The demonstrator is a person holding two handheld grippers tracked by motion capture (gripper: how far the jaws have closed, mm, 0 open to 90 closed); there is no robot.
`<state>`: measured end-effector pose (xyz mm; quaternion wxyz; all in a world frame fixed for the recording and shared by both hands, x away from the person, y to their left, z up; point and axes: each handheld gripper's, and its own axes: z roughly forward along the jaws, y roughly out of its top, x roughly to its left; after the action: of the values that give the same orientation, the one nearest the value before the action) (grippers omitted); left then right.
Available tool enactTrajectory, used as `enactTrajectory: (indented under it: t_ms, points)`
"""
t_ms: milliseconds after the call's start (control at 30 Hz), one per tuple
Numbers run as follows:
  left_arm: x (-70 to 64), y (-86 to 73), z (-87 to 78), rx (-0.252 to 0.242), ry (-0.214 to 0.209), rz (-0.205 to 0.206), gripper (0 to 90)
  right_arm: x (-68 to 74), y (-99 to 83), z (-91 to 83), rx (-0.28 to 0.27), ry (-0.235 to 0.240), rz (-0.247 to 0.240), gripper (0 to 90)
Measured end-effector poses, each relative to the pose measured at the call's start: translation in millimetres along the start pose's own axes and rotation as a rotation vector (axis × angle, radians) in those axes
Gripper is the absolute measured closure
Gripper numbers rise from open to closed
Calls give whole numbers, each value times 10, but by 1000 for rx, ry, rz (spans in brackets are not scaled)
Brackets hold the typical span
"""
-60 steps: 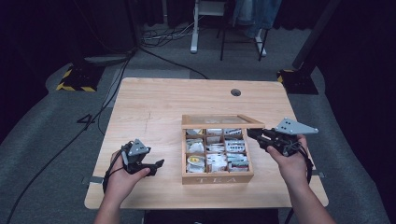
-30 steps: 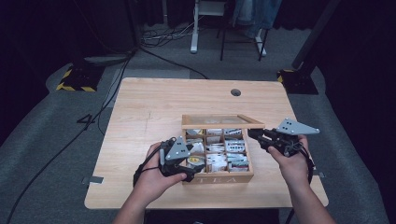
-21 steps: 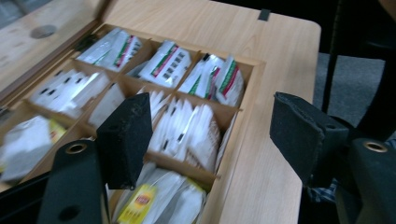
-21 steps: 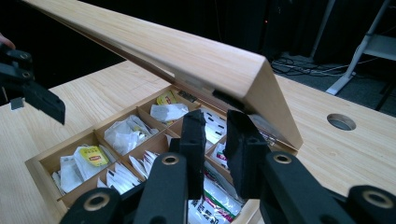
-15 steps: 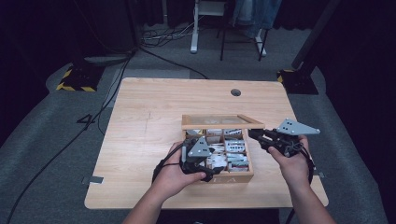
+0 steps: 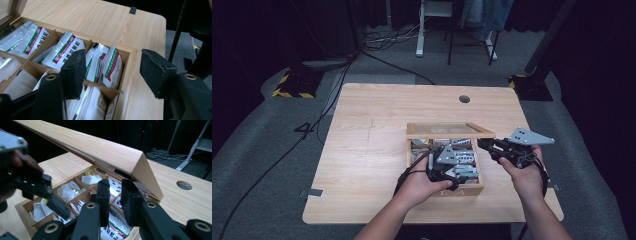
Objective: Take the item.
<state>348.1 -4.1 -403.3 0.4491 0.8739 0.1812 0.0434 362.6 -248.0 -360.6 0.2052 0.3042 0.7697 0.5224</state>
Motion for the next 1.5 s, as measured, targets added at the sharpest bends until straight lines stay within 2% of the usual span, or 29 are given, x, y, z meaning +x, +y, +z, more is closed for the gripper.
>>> enactTrajectory:
  t_ms: [100,133,333,467,600,667,800,967,1033,1167,1233,1400,1500]
  points:
    - [14,14,95,2,-11,-12,461,-1,0,1,0,1,0,769]
    - [24,20,165,1,-29,-17,470,-2,0,1,0,1,0,769]
    - [74,19,310,13,-32,-23,479,-4,0,1,-1,2,-1,769]
    - [141,7,386,53,-53,-84,559,-5,-1,0,0,3,-2,769]
    - [167,14,403,66,-65,-107,605,-5,-2,-1,1,4,-1,768]
    - [179,15,432,95,-83,-138,621,-3,-1,-1,1,3,-2,768]
    - [162,8,502,142,-122,-155,648,-3,-1,-2,1,5,-3,767]
    - [159,6,567,175,-131,-176,697,-3,-1,-3,1,6,-2,766]
    - [166,7,587,189,-143,-180,722,-4,-2,-3,2,6,-1,766]
    - [166,0,616,227,-155,-162,819,-6,-2,-5,4,7,-2,767]
    - [164,1,613,226,-160,-155,859,-6,-2,-5,4,7,-2,767]
    - [152,12,593,218,-163,-132,873,-4,-4,-5,3,8,-2,766]
    - [136,34,551,195,-159,-119,881,-5,-3,-5,3,7,-2,766]
